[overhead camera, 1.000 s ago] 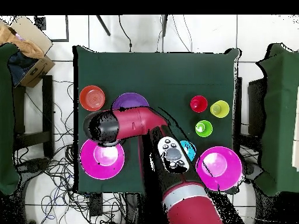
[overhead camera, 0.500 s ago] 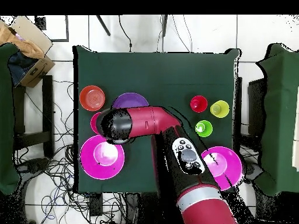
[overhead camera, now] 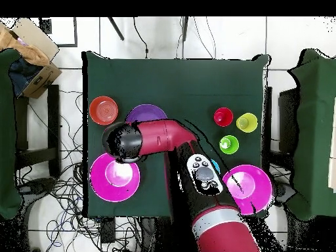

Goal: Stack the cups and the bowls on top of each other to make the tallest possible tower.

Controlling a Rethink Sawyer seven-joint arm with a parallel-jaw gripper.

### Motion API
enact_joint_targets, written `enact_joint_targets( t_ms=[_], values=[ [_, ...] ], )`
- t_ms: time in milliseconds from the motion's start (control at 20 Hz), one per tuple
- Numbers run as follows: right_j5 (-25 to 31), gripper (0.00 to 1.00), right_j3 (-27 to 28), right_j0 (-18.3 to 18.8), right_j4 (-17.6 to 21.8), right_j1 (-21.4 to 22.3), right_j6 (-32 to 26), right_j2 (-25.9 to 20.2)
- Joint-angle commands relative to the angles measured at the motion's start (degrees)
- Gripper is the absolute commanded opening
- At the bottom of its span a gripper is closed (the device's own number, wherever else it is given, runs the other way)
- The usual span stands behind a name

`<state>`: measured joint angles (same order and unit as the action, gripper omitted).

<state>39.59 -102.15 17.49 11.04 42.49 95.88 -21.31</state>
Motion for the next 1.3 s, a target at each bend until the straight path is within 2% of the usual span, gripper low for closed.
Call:
enact_joint_targets(
  t_ms=[50,150,200,350,400,500,800,950,1100,1300],
  values=[
    [-4.98,1.0,-3.71,-1.68,1.43,0.7,2.82,-3.14],
    [-9.87,1.0,-6.68,-0.75,1.57,2.69,3.0,-4.53],
    [-14.42,1.0,-7.29,-0.79,1.82,2.8,4.72,-4.76],
    [-28.35,1.0,-5.18,-2.74,3.2,-0.47,9.73,-3.59],
    [-32.38,1.0,-4.84,-2.68,3.58,-1.65,9.74,-4.09],
    [-36.08,1.0,-3.86,-3.2,4.34,-3.18,8.67,-4.45],
    [-36.64,1.0,-1.47,-3.81,2.15,-3.88,6.22,-5.64],
    [-40.15,1.0,-1.52,-3.68,3.11,-4.31,5.51,-6.15],
    [-40.63,1.0,-2.09,-3.05,3.97,-4.51,4.62,-7.11],
    [-41.45,1.0,-0.9,-4.06,5.25,-5.69,3.53,-5.45]
  ],
)
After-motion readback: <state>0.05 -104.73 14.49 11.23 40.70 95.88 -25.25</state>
